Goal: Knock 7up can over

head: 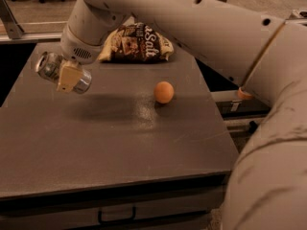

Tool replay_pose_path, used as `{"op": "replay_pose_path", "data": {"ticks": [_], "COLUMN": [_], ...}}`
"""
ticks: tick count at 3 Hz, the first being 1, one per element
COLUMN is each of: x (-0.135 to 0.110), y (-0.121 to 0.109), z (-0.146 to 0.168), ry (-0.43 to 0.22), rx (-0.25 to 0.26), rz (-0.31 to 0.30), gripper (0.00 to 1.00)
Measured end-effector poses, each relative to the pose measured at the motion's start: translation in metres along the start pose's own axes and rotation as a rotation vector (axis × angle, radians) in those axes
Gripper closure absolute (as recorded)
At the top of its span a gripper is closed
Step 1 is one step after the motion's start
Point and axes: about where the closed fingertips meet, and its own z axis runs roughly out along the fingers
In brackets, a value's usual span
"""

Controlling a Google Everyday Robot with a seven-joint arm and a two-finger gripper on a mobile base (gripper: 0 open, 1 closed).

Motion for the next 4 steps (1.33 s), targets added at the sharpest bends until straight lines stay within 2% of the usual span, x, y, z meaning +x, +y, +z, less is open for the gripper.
{"op": "replay_pose_path", "data": {"ticks": [1, 2, 3, 4], "x": [0.033, 0.060, 0.078, 0.086], "y": [0.030, 0.060, 0.079, 0.084], "z": [0.009, 0.009, 0.006, 0.000], "ry": [0.169, 0.303, 0.391, 0.437], "rx": [-0.137, -0.256, -0.326, -0.347], "rz": [-0.025, -0.026, -0.012, 0.000], "gripper": [0.82, 0.61, 0.37, 0.12]}}
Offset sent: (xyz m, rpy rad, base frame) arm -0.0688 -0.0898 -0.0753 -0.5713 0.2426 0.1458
